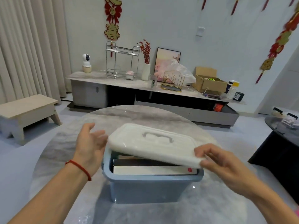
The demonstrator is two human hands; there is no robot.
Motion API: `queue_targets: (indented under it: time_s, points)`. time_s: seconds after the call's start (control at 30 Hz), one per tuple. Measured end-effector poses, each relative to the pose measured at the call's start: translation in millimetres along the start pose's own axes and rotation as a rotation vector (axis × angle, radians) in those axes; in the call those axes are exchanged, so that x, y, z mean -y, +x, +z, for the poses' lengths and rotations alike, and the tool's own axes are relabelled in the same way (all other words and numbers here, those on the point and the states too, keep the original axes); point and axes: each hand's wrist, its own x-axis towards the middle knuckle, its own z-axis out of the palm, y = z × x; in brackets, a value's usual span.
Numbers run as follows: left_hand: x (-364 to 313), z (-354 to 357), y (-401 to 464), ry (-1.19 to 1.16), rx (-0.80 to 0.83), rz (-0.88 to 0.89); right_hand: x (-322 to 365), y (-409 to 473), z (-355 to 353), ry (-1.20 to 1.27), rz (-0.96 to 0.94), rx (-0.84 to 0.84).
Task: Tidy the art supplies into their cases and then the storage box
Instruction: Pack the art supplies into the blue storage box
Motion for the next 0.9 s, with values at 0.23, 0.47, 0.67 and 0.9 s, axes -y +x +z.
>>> queue_targets:
  time_s: [0.23,0.47,0.67,0.9]
  points:
    - [15,11,-27,0.711,0.075,0.236,-7,5,11,0.266,0.160,-0.034]
    - [34,-15,-49,0.951,-0.087,0.526,-9,33,43,0.239,0.229,-0.492]
    - [40,-24,-38,0.732,0.042,0.292,-21,35,51,0.033,0.430,-0.327]
    - [24,-24,-22,0.660,0.033,0.014,-26,39,42,0.626,0.665,-0.096]
